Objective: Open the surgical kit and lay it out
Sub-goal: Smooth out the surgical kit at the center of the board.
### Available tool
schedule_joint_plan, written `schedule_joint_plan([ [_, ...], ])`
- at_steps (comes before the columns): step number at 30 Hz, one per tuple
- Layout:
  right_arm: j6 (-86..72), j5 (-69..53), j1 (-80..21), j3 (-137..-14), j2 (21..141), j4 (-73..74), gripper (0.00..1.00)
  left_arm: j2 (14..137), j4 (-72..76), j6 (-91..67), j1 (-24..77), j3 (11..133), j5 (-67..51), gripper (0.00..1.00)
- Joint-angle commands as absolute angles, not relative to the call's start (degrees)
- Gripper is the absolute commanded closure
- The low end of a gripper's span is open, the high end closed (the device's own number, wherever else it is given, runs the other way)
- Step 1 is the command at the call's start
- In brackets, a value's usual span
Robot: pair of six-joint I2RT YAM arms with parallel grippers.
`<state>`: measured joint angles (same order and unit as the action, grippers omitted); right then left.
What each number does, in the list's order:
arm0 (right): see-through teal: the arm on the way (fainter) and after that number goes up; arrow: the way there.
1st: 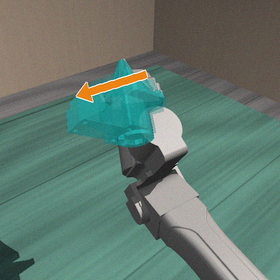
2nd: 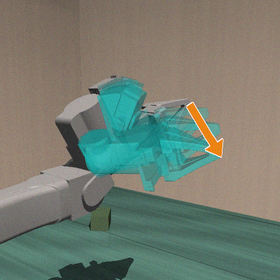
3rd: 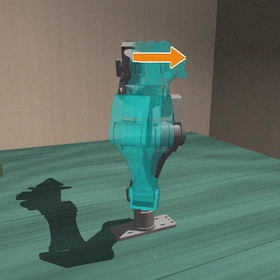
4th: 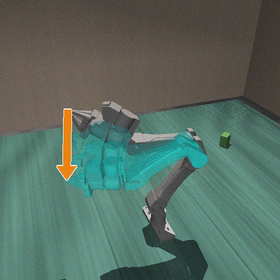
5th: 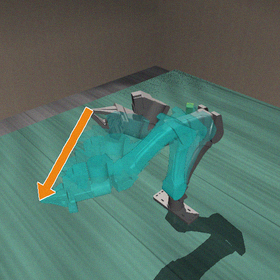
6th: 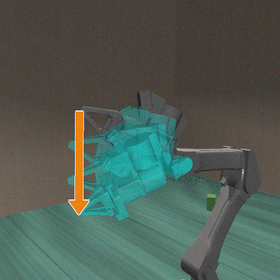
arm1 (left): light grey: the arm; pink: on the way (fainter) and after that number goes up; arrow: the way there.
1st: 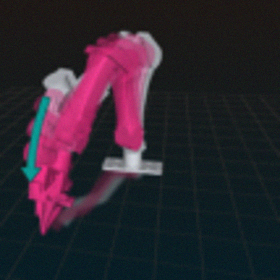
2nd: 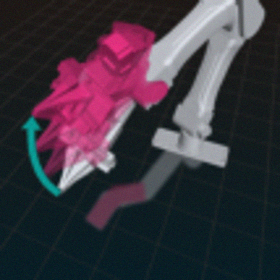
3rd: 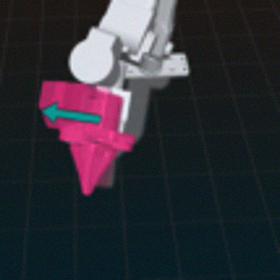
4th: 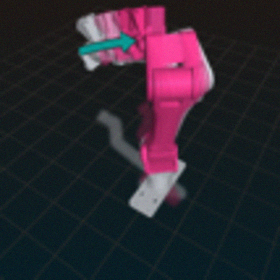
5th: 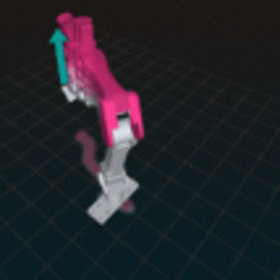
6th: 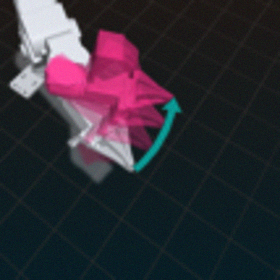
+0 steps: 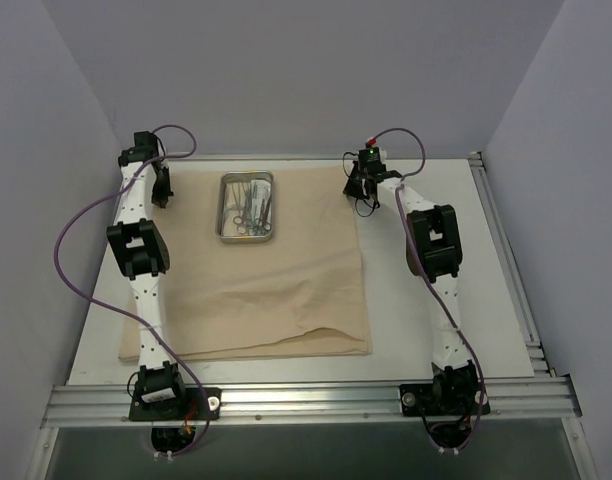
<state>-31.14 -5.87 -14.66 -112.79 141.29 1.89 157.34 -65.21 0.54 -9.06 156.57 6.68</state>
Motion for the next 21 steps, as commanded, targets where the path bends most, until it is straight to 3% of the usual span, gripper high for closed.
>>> schedule_joint_plan([
  [1,-35.4,-5.6,-14.2,-112.8,143.2,-1.1,1.00,156.3,-56.5,0.7,-9.0,157.5,10.8,0.98],
  [19,-42.5,-1.8,-14.3,-115.1,145.4,-6.6,1.00,156.9,-52.8,-2.1,-7.8,159.2,9.1,0.97],
  [21,-42.0,-1.9,-14.3,-115.0,145.2,-5.8,0.83,156.4,-53.2,-1.5,-7.6,159.1,8.7,0.85],
])
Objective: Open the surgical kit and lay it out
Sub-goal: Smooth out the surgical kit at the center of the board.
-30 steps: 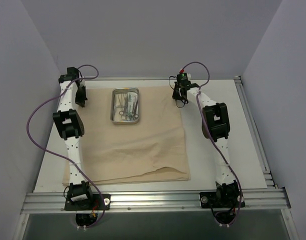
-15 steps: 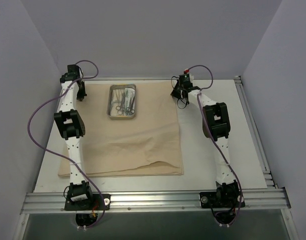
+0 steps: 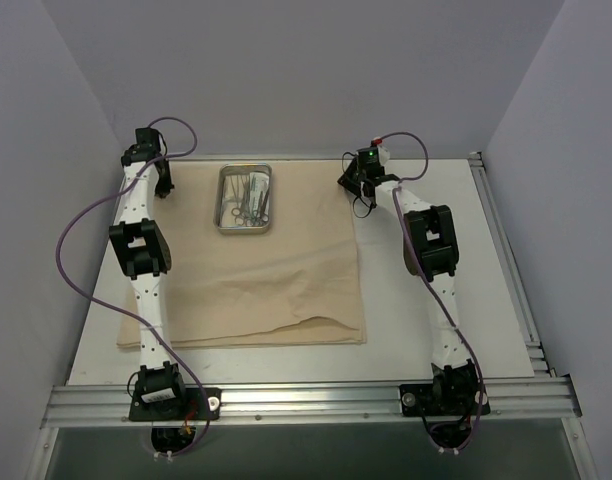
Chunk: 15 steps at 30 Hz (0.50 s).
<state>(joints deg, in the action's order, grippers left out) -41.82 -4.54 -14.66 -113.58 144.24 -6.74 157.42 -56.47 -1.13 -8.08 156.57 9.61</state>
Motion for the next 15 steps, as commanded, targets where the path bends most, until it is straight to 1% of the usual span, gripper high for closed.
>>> schedule_joint_plan([
  [1,-41.6,-1.8,-14.4,-114.5,144.8,-5.4,0.67,156.1,-53.3,-0.6,-7.5,158.5,7.7,0.77],
  [2,-40.5,-1.3,-14.6,-113.8,143.2,-5.3,0.61,154.9,-53.3,-0.3,-7.4,157.7,7.1,0.59],
  [4,-38.9,-0.2,-14.9,-111.2,141.2,-5.3,0.53,153.1,-52.6,-0.1,-7.1,154.4,6.2,0.48],
  [5,-38.1,1.0,-14.9,-110.5,138.9,-5.1,0.52,151.2,-52.1,-0.1,-6.9,153.1,5.4,0.41],
  [8,-34.1,2.8,-15.0,-107.8,134.0,-3.3,0.50,147.3,-51.5,1.6,-6.9,149.3,3.9,0.34],
  [12,-27.6,5.2,-15.8,-102.8,126.2,2.3,0.50,142.6,-53.2,1.6,-6.5,146.7,1.2,0.33],
  [13,-26.6,5.3,-16.2,-100.0,122.6,3.2,0.51,140.1,-53.3,1.5,-6.5,145.7,0.7,0.33],
  [15,-25.0,5.1,-17.0,-97.0,118.9,6.4,0.51,137.3,-52.9,1.2,-6.5,141.3,-1.0,0.33],
])
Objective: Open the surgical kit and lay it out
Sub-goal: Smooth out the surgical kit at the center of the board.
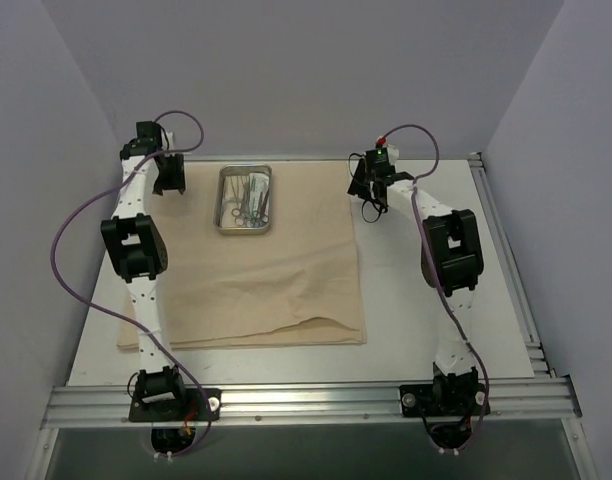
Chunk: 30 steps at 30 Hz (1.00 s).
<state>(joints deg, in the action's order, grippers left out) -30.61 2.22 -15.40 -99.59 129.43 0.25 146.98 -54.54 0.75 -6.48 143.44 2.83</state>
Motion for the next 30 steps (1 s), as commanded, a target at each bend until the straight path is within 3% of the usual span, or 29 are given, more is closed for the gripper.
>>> schedule_joint_plan([
  [1,-23.3,4.7,-18.1,-95.6,115.7,7.7,0.52,134.6,-52.6,1.0,-6.5,139.6,-2.3,0.33],
  [11,-21.2,2.8,-31.5,-78.2,98.4,24.2,0.59,117.3,-55.6,3.0,-6.6,121.3,-8.2,0.33],
  [17,-27.8,7.0,-42.9,-70.0,91.1,33.5,0.60,99.3,-60.8,13.3,-8.3,100.7,-9.7,0.33],
  [22,-32.6,6.8,-50.2,-59.8,82.2,31.7,0.60,85.2,-64.2,22.3,-14.7,83.7,-11.3,0.32],
  [30,-36.4,5.0,-53.2,-50.6,78.1,27.6,0.61,77.6,-60.7,28.8,-24.5,63.0,-9.3,0.24],
])
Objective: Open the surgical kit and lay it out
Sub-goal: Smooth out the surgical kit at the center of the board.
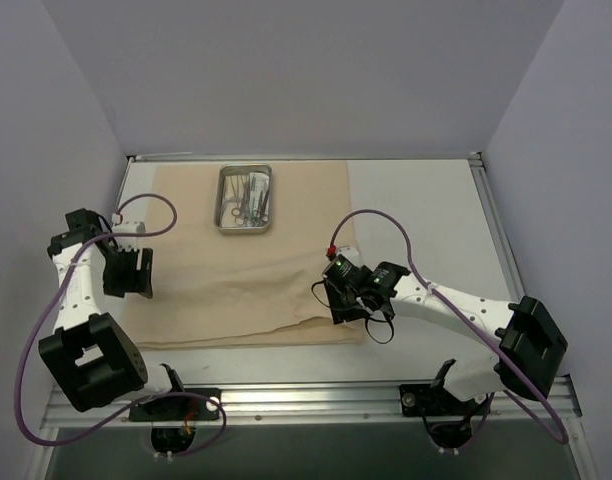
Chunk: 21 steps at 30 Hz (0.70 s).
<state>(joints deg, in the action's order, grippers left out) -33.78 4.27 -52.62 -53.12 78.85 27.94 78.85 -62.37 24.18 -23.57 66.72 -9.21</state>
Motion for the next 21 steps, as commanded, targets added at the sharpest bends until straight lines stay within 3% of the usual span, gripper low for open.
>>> schedule_joint_plan([
  [1,-36.0,5.3,-53.3,-49.9,78.2,26.9,0.61,77.7,-59.9,29.1,-25.0,61.9,-8.9,0.24],
  [14,-30.8,10.6,-53.2,-51.1,92.7,18.8,0.62,84.0,-51.5,29.3,-29.4,54.3,-9.8,0.27],
  [16,-30.8,11.2,-53.2,-51.6,93.7,19.1,0.66,84.4,-50.1,29.3,-29.5,53.0,-9.2,0.27],
  [17,-30.8,11.7,-53.1,-51.7,93.9,19.2,0.76,84.6,-49.8,29.4,-29.7,52.7,-9.0,0.28],
  [21,-31.6,13.3,-53.2,-51.9,93.0,22.1,0.96,85.4,-49.7,30.8,-30.7,51.4,-9.0,0.30],
])
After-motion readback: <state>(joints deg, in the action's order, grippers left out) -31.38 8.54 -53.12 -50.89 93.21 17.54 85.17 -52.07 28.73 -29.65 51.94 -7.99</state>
